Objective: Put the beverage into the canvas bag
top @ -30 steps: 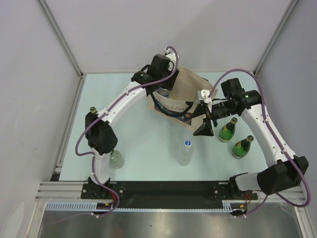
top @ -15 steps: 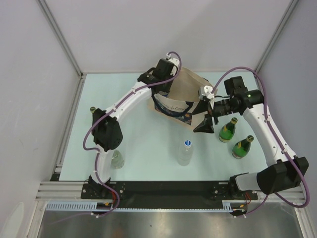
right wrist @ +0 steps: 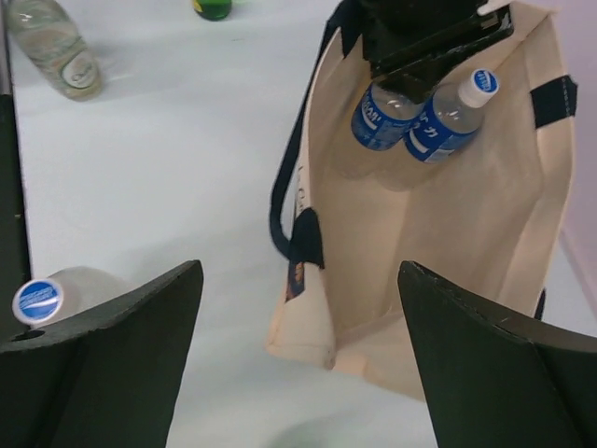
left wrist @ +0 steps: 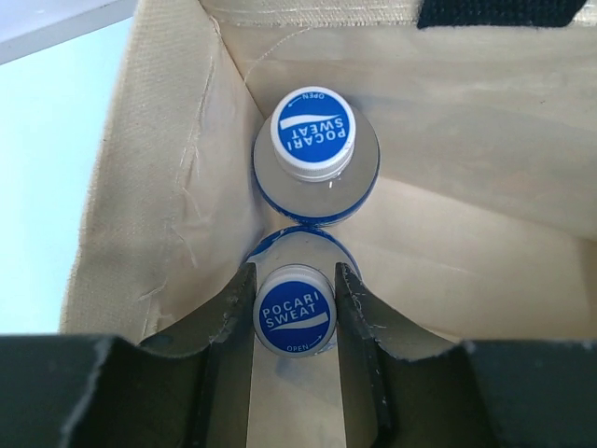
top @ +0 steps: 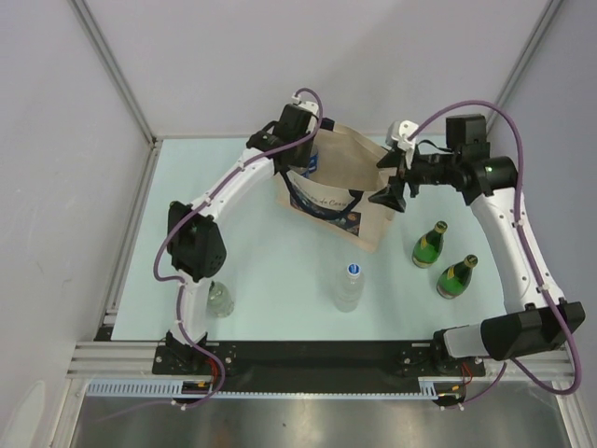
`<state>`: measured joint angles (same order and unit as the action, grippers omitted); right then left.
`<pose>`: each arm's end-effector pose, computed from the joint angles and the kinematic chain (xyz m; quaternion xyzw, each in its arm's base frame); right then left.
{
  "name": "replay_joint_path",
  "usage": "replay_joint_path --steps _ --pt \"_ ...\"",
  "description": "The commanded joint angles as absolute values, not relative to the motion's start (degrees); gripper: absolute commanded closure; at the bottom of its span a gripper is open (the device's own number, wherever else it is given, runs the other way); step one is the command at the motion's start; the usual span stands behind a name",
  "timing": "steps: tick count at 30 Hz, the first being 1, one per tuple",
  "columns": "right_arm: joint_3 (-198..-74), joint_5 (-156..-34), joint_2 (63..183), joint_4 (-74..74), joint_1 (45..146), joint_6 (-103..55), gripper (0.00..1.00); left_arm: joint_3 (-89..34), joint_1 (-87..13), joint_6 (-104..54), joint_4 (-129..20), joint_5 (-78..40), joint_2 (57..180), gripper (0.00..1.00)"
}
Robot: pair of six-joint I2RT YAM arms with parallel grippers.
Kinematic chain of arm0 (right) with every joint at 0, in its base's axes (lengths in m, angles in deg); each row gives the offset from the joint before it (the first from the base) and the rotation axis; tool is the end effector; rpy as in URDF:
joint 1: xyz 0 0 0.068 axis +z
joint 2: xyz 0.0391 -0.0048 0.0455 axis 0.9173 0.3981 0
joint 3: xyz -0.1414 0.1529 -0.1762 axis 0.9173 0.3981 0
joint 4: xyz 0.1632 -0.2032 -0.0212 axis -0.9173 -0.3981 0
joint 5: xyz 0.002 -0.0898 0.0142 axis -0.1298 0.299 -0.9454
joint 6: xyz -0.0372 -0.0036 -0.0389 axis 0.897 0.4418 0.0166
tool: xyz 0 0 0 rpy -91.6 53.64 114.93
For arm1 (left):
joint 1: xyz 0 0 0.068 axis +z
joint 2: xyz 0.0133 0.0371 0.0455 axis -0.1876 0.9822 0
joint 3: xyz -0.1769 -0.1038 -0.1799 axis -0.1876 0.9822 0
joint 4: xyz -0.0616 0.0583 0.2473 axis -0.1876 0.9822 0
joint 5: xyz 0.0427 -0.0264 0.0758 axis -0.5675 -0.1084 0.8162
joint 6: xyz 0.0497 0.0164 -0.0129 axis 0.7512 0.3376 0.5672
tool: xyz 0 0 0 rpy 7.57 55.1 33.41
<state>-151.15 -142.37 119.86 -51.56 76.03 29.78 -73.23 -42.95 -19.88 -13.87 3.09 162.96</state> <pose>0.2554 0.0724 0.4244 -0.5546 0.6106 0.2745 0.4943 0.4124 -0.2488 0.3223 0.1466 0.8910 -0.0338 0.4283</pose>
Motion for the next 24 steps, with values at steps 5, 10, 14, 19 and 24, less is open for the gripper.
replay_joint_path --steps 5,10,14,19,24 --pt "-159.2 -127.1 130.2 -51.4 82.9 30.2 0.11 -73.3 -40.3 -18.5 -14.6 4.6 158.9 0.9" --pt "-159.9 -120.3 133.9 -55.6 86.2 34.4 0.24 -73.4 -39.6 -17.6 -14.8 4.2 158.6 0.96" --pt "-160.4 -116.5 134.6 -59.7 87.4 36.6 0.51 -73.4 -39.2 -16.3 -15.2 5.3 158.3 0.99" --pt "-159.2 -114.9 130.2 -58.7 87.2 37.2 1.0 -73.4 -38.9 -14.2 -15.6 8.3 157.4 1.0" --pt "-156.3 -115.3 124.7 -53.2 87.3 36.3 1.0 -73.9 -38.9 -13.0 -19.3 10.9 155.8 1.0"
